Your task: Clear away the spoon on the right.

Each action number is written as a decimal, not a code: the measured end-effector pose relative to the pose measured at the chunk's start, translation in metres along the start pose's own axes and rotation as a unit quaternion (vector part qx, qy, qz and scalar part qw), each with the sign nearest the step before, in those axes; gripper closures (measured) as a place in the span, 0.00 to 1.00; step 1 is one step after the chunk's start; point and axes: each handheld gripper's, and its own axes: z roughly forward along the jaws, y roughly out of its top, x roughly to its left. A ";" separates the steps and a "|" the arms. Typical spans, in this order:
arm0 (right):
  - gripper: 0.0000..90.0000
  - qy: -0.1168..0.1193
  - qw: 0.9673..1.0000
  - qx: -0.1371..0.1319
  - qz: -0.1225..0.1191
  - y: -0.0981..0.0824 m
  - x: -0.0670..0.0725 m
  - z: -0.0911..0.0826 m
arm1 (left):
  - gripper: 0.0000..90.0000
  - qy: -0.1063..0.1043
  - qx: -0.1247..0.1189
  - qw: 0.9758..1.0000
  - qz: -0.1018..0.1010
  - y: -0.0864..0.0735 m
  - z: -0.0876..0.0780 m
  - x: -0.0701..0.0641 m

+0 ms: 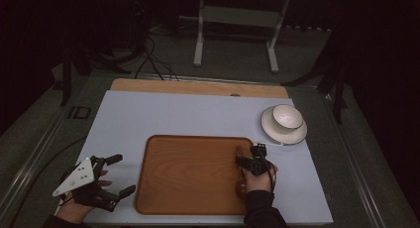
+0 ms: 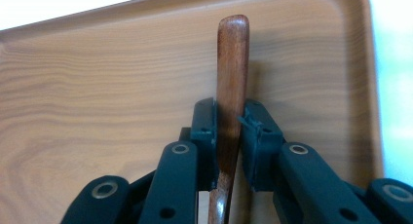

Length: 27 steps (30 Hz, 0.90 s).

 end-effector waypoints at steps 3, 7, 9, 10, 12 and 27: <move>0.84 -0.005 1.000 0.002 -0.004 0.001 0.000 0.000 | 0.00 0.000 0.001 1.000 0.000 0.000 0.000 0.000; 0.82 -0.011 1.000 0.000 -0.010 0.003 0.000 -0.001 | 0.00 0.000 0.000 1.000 0.000 0.000 0.000 0.000; 0.80 -0.008 1.000 -0.002 -0.009 0.005 -0.001 -0.002 | 0.00 0.000 0.001 1.000 0.000 0.000 0.000 0.000; 0.80 -0.008 1.000 -0.001 -0.010 0.006 -0.001 -0.003 | 0.00 0.000 0.001 1.000 0.000 0.000 0.000 0.000; 0.78 -0.007 1.000 0.000 -0.010 0.007 0.000 -0.004 | 0.00 0.000 0.001 1.000 0.000 0.000 0.000 0.000; 0.25 0.025 0.997 0.006 -0.068 0.017 0.011 -0.017 | 0.00 0.000 0.003 1.000 0.002 0.000 0.000 0.000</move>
